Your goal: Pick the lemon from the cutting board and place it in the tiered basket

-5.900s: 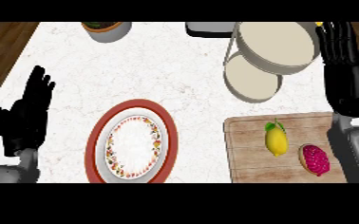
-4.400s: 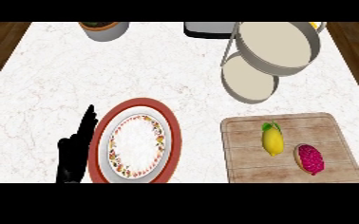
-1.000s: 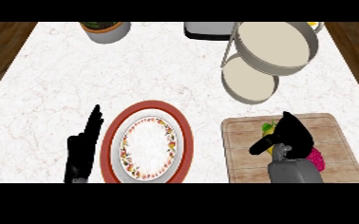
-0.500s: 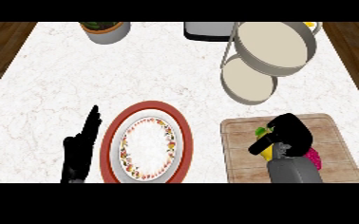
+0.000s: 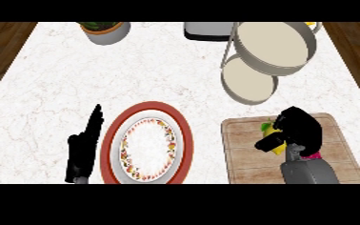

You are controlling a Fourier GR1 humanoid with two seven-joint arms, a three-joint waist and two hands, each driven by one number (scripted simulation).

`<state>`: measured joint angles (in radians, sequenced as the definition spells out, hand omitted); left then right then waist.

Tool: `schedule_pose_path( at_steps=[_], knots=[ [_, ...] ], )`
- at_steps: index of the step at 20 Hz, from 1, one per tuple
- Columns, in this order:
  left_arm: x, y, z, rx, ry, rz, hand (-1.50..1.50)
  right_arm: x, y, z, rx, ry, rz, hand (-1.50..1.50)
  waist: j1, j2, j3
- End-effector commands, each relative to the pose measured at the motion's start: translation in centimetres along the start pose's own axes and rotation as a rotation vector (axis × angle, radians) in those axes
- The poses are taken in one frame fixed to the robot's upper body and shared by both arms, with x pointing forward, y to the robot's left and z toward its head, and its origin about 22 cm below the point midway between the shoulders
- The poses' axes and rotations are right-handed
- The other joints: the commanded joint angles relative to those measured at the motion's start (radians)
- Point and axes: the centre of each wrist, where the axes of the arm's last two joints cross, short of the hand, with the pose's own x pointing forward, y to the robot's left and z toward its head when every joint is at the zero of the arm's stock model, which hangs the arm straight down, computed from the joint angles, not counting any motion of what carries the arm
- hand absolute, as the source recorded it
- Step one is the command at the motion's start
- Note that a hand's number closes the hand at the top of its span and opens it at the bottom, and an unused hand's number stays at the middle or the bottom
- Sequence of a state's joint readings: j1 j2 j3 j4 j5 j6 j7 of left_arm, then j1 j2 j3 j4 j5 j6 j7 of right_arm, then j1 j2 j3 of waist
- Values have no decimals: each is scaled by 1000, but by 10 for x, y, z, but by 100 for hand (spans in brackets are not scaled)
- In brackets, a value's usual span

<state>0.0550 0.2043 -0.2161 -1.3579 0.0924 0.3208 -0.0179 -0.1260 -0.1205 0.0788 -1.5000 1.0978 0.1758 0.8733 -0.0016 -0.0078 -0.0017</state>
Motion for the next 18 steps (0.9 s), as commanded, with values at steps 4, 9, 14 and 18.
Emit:
schedule_pose_path(
  at_steps=[4, 9, 14, 18],
  knots=[
    [-6, 17, 5, 27, 23, -15, 0, -57, -53, -14, 58, -551, 86, 150, -19, -1, 3],
    [-9, -3, 12, 28, 27, -7, 0, -95, -131, -14, -49, -636, -207, 150, -28, 0, 2],
    [-1, 13, 5, 40, 24, 0, 0, -122, -206, 8, -196, -727, -400, 150, -33, -3, 0],
    [3, 18, -1, 27, 14, -12, 0, -139, -249, 33, -320, -770, -366, 150, -18, 3, 1]
  ],
)
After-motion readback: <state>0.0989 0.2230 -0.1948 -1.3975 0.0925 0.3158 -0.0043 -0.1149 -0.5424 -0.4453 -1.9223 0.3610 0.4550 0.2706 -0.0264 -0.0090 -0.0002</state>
